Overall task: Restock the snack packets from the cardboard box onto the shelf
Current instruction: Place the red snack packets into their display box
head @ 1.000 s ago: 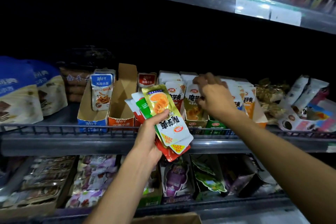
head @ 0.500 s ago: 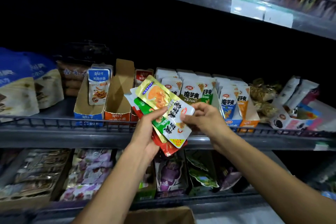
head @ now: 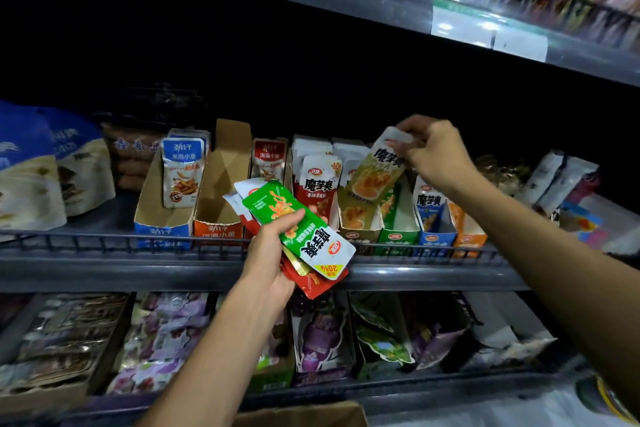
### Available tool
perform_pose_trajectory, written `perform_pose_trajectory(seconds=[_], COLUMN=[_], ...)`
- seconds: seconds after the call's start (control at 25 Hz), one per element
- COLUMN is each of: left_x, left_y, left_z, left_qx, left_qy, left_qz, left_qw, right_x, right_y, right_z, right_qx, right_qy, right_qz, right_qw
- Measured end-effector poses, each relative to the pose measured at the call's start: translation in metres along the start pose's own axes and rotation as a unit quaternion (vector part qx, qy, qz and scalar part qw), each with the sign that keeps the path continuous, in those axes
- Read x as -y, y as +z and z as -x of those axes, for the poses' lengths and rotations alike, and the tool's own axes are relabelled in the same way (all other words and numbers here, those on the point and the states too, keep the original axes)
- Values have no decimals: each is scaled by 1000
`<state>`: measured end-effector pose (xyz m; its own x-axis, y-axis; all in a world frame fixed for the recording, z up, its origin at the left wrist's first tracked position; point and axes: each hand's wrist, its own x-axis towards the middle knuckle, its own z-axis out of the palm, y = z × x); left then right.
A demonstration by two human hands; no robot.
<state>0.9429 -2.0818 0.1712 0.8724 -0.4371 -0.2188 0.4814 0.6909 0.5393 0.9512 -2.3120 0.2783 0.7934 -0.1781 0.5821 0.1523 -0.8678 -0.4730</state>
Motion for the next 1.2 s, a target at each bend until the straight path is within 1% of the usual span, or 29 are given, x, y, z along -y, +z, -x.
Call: perform_pose_trajectory(seconds=[0.08,0.16,0.2,0.28,0.32,0.36,0.4,0.44,0.48,0.52,0.56,0.64,0.68,0.76,0.8,0.84,0.88,0.96,1.0,1.12,1.2], left_x=[0,-1,-2,-5,-7,-8,-10,-11,-10,-8,-6,-2,0,1,1,0,0,0,0,0,0], left_y=[0,1,2,2,2,2,2,2,2,1,1,2,2,2,2,2,1,1,1,2,1], left_z=[0,1,2,4,4,4,4,4,4,4,6,9,11,13,13,12,12,11,11,11,11], left_qx=[4,11,17,24,23,19,17,14,9,4,1,3,3,4,7,9,10,7,6,7,8], left_qy=[3,8,12,24,32,39,42,43,40,37,34,24,20,15,15,16,16,18,18,17,17], left_qz=[3,0,1,9,14,19,22,20,13,2,-6,-12,-14,-17,-16,-13,-9,-11,-16,-25,-24], left_qw=[1000,1000,1000,999,999,999,999,999,999,999,999,1000,1000,1000,1000,1000,1000,1000,1000,1000,1000], right_x=[2,2,2,9,15,25,33,38,38,33,29,23,21,15,13,11,10,6,4,0,2], right_y=[22,38,42,44,44,44,44,45,48,50,51,48,47,47,47,49,53,63,68,75,76], right_z=[3,14,21,38,49,62,77,90,99,101,98,88,85,87,90,95,98,102,101,94,97], right_qx=[50,94,86,24,-10,-30,-42,-44,-37,-14,20,79,80,49,49,84,137,247,266,253,242], right_qy=[-18,-4,0,-3,-7,-14,-27,-48,-72,-91,-91,-51,-54,-107,-115,-108,-91,-37,-23,0,-3], right_qz=[55,91,120,175,171,144,119,125,159,199,219,220,246,362,392,387,360,307,289,242,254], right_qw=[997,991,989,984,985,989,992,990,984,976,971,971,964,925,911,912,919,918,919,937,936])
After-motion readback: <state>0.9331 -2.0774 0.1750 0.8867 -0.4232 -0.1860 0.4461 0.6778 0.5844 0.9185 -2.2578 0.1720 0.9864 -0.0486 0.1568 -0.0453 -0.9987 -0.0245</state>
